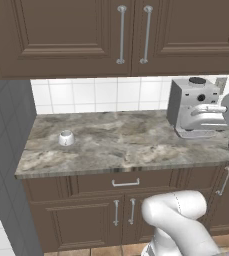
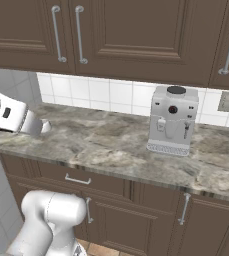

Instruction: Clear the mugs and bowl far away from the sink.

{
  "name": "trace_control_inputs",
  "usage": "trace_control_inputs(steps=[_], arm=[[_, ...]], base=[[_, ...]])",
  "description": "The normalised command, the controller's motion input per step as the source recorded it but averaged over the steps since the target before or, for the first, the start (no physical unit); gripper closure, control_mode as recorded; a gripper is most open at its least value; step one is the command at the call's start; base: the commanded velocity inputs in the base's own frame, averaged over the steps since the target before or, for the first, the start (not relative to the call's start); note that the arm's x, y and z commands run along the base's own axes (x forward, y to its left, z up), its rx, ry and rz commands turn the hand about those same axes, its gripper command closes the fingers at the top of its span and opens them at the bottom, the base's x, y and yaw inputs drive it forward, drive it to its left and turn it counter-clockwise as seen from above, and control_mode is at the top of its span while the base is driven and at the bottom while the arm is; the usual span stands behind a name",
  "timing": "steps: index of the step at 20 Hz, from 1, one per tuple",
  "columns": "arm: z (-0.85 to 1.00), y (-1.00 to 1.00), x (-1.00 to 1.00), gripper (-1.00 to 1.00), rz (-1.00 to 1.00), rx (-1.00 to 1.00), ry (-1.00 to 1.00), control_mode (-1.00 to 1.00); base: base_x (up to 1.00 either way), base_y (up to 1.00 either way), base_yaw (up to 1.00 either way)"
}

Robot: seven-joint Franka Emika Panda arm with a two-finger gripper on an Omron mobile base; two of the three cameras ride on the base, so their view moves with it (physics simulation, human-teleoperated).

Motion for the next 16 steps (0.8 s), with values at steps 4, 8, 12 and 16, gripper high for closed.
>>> trace_control_inputs(steps=[4, 8, 12, 16], arm=[[0.00, 0.00, 0.00, -1.00, 0.00, -0.21, -0.12, -1.00], [0.00, -0.04, 0.00, -1.00, 0.01, -0.15, -0.10, -1.00], [-0.12, -0.11, 0.00, -1.00, 0.04, -0.04, -0.10, -1.00], [-0.25, -0.04, 0.00, -1.00, 0.02, 0.00, -0.04, -1.00]], base=[[0.00, 0.00, 0.00], [0.00, 0.00, 0.00], [0.00, 0.00, 0.00], [0.00, 0.00, 0.00]])
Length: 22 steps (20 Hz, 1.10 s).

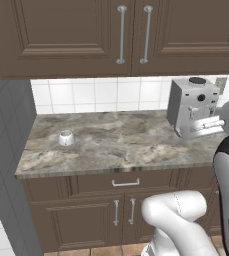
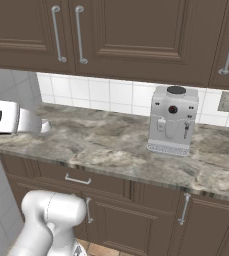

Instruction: Clear the mugs and bowl far away from the sink.

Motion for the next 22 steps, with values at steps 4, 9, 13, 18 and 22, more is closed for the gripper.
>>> trace_control_inputs(steps=[4, 9, 13, 18, 22], arm=[[-0.06, 0.00, 0.01, -1.00, 0.00, 0.00, -0.09, -1.00], [-0.03, 0.00, 0.15, -1.00, 0.00, 0.00, 0.00, -1.00], [0.00, 0.00, 0.01, -1.00, 0.00, 0.00, 0.00, -1.00], [0.00, 0.00, 0.00, -1.00, 0.00, 0.00, 0.00, 1.00], [0.00, 0.00, 0.00, -1.00, 0.00, 0.00, 0.00, 1.00]], base=[[0.00, 0.00, 0.00], [0.00, 0.00, 0.00], [0.00, 0.00, 0.00], [0.00, -0.07, -0.04], [-0.05, -0.51, -0.39]])
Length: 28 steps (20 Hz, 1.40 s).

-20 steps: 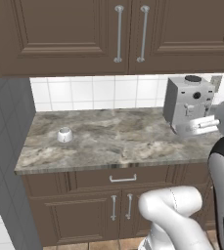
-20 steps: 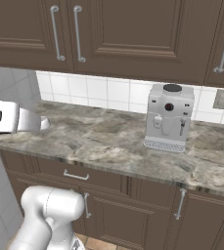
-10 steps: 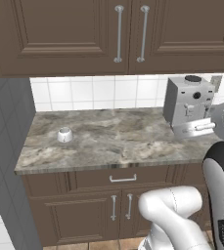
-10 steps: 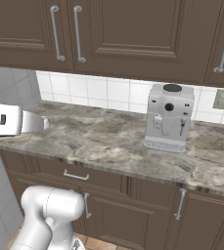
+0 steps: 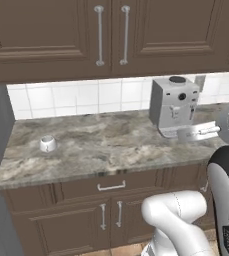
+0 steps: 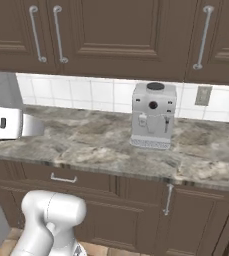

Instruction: Clear the mugs and bowl far away from the sink.

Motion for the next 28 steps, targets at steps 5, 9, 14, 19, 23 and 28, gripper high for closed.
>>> trace_control_inputs(steps=[5, 9, 14, 19, 23, 28], arm=[[0.00, 0.00, 0.00, -1.00, 0.00, 0.00, 0.00, 1.00], [0.00, 0.00, 0.00, -1.00, 0.00, 0.00, 0.00, 1.00], [0.00, 0.00, 0.00, -1.00, 0.00, 0.00, 0.00, 1.00], [0.00, 0.00, 0.00, -1.00, 0.00, 0.00, 0.00, 1.00], [0.00, 0.00, 0.00, -1.00, 0.00, 0.00, 0.00, 1.00], [0.00, 0.00, 0.00, -1.00, 0.00, 0.00, 0.00, 1.00]], base=[[-0.13, -0.47, -0.72], [0.00, -0.36, -0.86], [0.00, -0.25, -0.91], [0.00, -0.46, -0.84], [0.00, -0.42, -0.78], [0.00, -0.45, -0.66]])
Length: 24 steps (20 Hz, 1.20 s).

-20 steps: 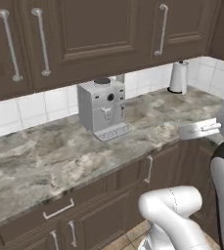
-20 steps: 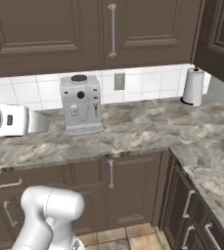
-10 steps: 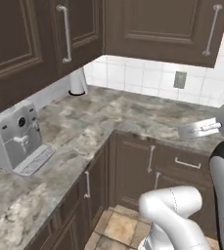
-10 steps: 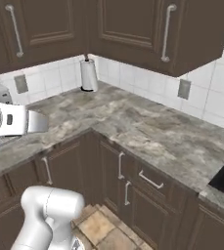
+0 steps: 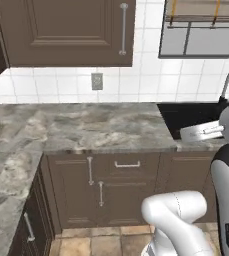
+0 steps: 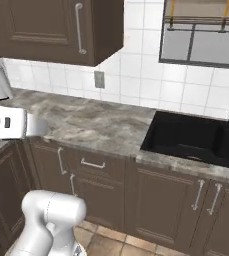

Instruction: Clear the mugs and bowl far away from the sink.

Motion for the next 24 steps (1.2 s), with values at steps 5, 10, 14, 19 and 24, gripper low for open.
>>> trace_control_inputs(steps=[5, 10, 14, 19, 24], arm=[[0.00, 0.00, 0.00, -1.00, 0.00, 0.00, 0.00, 1.00], [0.00, 0.00, 0.00, -1.00, 0.00, 0.00, 0.00, 1.00], [0.00, 0.00, 0.00, -1.00, 0.00, 0.00, 0.00, 1.00], [0.00, 0.00, 0.00, -1.00, 0.00, 0.00, 0.00, 1.00], [0.00, 0.00, 0.00, -1.00, 0.00, 0.00, 0.00, 1.00]], base=[[0.00, -0.68, -0.38], [0.00, -0.99, -0.07], [0.00, -1.00, 0.00], [-0.02, -1.00, -0.03], [0.00, -1.00, -0.10]])
